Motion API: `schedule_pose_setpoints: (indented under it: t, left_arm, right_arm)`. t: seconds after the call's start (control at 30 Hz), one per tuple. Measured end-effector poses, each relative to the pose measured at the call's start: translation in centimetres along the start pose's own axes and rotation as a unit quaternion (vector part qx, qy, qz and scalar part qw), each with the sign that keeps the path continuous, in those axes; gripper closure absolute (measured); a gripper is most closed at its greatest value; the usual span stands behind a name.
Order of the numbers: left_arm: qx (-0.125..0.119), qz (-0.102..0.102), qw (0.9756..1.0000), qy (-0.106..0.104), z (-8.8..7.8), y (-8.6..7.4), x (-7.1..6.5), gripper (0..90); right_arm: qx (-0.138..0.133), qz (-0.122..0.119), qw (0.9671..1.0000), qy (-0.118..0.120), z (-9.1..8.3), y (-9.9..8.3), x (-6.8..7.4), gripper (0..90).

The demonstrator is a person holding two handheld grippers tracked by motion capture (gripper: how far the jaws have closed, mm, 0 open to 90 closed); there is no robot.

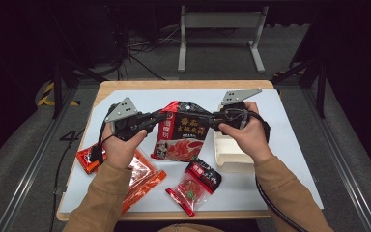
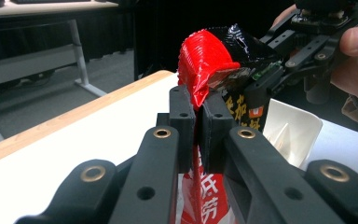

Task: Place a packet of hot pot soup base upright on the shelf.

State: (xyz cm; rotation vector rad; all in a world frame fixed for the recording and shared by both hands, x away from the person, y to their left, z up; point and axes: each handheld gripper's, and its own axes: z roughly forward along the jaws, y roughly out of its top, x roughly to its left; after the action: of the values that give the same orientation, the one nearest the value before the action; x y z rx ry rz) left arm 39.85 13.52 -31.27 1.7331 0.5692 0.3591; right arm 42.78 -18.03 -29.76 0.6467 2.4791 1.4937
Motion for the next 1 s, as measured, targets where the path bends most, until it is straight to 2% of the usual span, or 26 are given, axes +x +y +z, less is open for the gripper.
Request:
schedule_pose_setpoints:
  t: [0.17, 0.27, 0.43, 0.5, 0.53, 0.7, 1.0]
  left_arm:
    - [0.0, 0.002, 1.0, -0.001, -0.1, 0.0, 0.1, 84.3]
    - [-0.002, -0.007, 1.0, 0.002, -0.1, -0.2, 0.3, 80.4]
    - [-0.004, -0.013, 0.9999, 0.004, -0.2, -0.3, 0.7, 65.0]
    - [-0.006, -0.014, 0.9999, 0.006, -0.3, -0.3, 0.7, 56.2]
    - [-0.006, -0.014, 0.9999, 0.008, -0.4, -0.3, 0.8, 56.2]
    - [0.015, -0.012, 0.9996, 0.019, -0.8, -0.4, 0.9, 41.9]
    - [0.027, -0.019, 0.9992, 0.022, -0.9, -0.8, 1.4, 37.3]
  right_arm:
    - [-0.002, 0.007, 0.9999, -0.012, -0.1, 0.3, 0.1, 78.4]
    - [-0.002, 0.011, 0.9998, -0.016, -0.2, 0.5, 0.3, 79.2]
    - [0.0, 0.015, 0.9998, -0.014, -0.5, 0.9, 0.2, 79.5]
    - [0.002, 0.012, 0.9998, -0.015, -0.6, 1.0, 0.2, 79.6]
    - [0.003, 0.009, 0.9998, -0.017, -0.6, 1.2, 0.3, 79.5]
    - [0.006, -0.004, 0.9995, -0.031, -1.3, 1.8, 0.1, 79.5]
    - [-0.003, -0.02, 0.9981, -0.059, -3.4, 3.0, -0.9, 79.4]
